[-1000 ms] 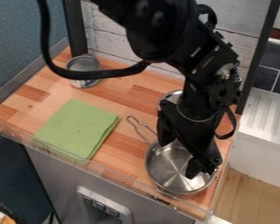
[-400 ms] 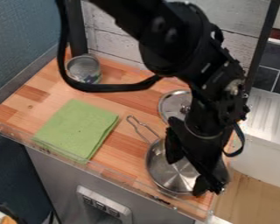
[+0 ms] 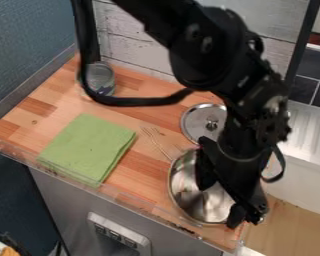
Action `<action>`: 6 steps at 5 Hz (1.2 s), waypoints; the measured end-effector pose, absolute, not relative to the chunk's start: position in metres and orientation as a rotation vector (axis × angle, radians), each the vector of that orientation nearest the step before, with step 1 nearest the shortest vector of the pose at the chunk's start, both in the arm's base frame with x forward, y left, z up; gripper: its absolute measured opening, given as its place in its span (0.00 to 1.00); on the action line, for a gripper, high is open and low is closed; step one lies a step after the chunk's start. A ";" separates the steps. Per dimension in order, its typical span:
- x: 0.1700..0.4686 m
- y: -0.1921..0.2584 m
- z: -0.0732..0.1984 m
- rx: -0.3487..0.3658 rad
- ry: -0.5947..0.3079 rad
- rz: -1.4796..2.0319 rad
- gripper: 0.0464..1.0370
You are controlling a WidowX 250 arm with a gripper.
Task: Open the lid of the silver pot and move the silver pot left of the mat
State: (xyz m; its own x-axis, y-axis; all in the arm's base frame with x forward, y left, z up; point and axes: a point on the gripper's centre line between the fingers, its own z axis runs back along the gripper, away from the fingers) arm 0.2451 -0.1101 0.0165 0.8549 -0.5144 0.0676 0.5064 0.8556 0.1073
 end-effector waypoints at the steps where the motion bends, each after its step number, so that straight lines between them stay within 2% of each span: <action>1: 0.245 -0.108 -0.001 0.091 -0.033 -0.545 0.96; 2: 0.247 -0.108 0.000 0.094 -0.041 -0.547 0.91; 4: 0.248 -0.108 0.000 0.095 -0.047 -0.546 0.31; 5: 0.254 -0.102 0.003 0.098 -0.053 -0.542 0.10; 6: 0.264 -0.091 0.019 0.081 -0.095 -0.528 0.03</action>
State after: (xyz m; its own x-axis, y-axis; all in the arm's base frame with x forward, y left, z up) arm 0.2644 -0.0907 0.0187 0.8598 -0.5059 0.0699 0.4983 0.8610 0.1020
